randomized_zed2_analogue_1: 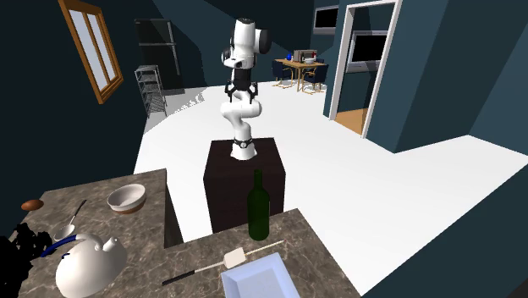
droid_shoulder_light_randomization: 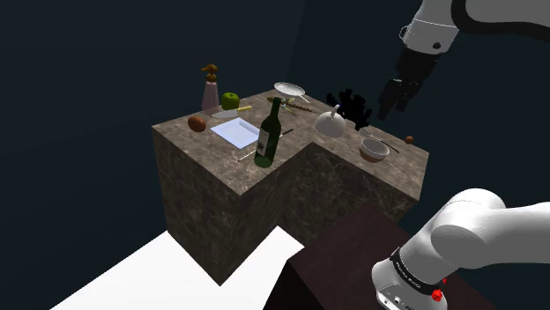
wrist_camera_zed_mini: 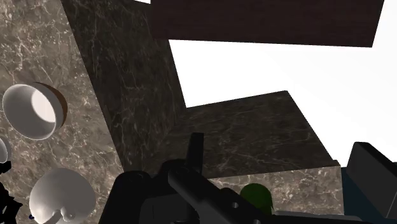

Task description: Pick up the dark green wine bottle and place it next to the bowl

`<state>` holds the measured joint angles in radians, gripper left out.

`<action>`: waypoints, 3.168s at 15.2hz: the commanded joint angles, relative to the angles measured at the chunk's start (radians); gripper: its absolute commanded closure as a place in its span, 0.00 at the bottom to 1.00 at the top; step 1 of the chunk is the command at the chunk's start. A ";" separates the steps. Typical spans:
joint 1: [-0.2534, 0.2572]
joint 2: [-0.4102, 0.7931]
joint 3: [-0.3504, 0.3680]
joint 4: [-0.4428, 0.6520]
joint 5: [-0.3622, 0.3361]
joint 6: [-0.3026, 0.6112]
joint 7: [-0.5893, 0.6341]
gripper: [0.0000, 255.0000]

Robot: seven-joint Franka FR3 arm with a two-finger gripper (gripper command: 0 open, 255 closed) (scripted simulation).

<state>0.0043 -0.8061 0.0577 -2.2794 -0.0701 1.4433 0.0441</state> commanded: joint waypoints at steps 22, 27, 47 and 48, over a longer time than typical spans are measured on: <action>0.009 0.745 -0.004 0.411 0.022 0.376 -0.042 0.00; 0.014 0.939 0.001 0.602 0.026 0.388 -0.053 0.00; 0.018 1.113 0.004 0.703 0.026 0.468 -0.061 0.00; 0.018 1.113 0.004 0.703 0.026 0.468 -0.061 1.00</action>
<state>0.0227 0.3073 0.0613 -1.5762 -0.0444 1.9116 -0.0165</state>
